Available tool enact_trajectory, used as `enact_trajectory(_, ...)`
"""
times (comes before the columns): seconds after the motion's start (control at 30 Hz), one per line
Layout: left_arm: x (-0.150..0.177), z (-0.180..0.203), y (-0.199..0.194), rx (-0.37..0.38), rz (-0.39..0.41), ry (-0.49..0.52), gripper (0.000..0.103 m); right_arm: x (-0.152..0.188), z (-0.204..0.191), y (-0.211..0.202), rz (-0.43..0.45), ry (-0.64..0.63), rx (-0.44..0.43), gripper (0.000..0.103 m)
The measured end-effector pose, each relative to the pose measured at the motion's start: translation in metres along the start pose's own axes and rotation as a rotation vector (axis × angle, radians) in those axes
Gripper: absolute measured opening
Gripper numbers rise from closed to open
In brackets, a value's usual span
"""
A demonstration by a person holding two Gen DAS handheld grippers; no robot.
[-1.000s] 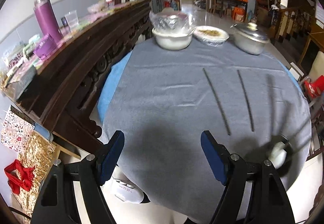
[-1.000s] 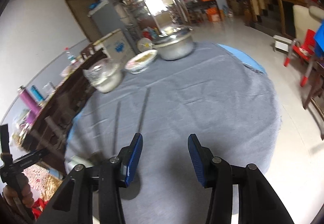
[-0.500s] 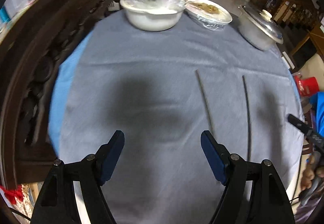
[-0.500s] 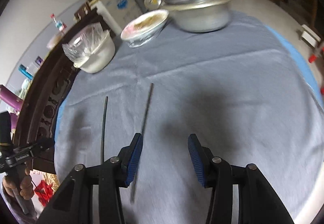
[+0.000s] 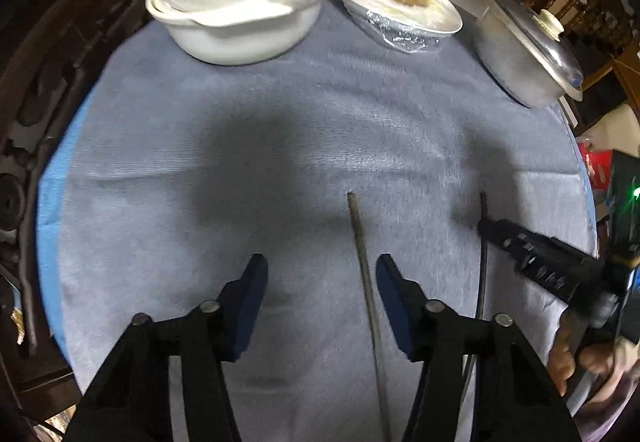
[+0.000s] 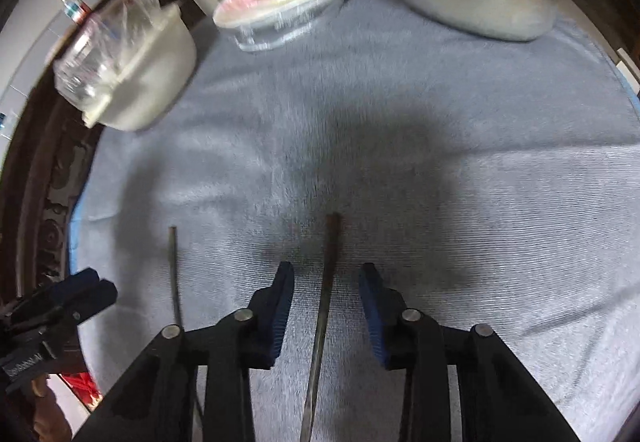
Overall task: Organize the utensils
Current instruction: 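Close the right tool on a chopstick while the left tool grasps the last chopstick, then lift both chopsticks and carry them over the dark cup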
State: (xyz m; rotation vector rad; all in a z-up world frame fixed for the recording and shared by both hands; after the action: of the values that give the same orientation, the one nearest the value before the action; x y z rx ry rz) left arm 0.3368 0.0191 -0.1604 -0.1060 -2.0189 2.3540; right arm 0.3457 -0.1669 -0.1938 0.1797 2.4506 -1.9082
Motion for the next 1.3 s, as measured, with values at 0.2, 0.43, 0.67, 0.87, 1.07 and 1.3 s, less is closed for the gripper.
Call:
enact_trajectory(0.2,-0.014,0.016,0.019,0.034,-0.04,-0.014,0.047,-0.001,0.001,0.002,0.045,-0.064,0.098,0.008)
enact_trajectory(0.43,-0.024,0.031,0.046,0.037,-0.094,-0.034,0.047,0.01,0.022,-0.007,0.069,-0.074,0.069,0.006)
enact_trajectory(0.67,-0.033,0.04,0.052,0.013,-0.042,-0.028,0.012,0.028,0.049,-0.018,0.074,-0.048,0.049,0.006)
enact_trajectory(0.87,-0.026,0.048,0.049,0.023,-0.001,-0.026,0.005,0.039,0.058,-0.031,0.115,-0.011,-0.014,0.006)
enact_trajectory(1.07,-0.005,0.063,-0.005,0.052,0.144,0.032,0.005,0.058,0.06,-0.085,0.262,-0.034,-0.044,0.006)
enact_trajectory(1.3,0.03,0.06,-0.101,0.077,0.365,0.082,0.005,0.109,0.066,-0.152,0.443,-0.031,-0.043,0.006)
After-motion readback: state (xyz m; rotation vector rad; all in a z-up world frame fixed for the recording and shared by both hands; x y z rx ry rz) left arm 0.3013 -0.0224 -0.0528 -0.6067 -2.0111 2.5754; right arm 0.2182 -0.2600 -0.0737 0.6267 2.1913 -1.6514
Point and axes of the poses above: each gripper's, at about its wrist camera, not at the fingertips, and y roughly the way its jaws point, z to its right, x to its underside, the point moved 9 cm from there along y, roughly the way its jaws point, and after that the axes turned 11 degrees about -z, right-handed, at the moved point
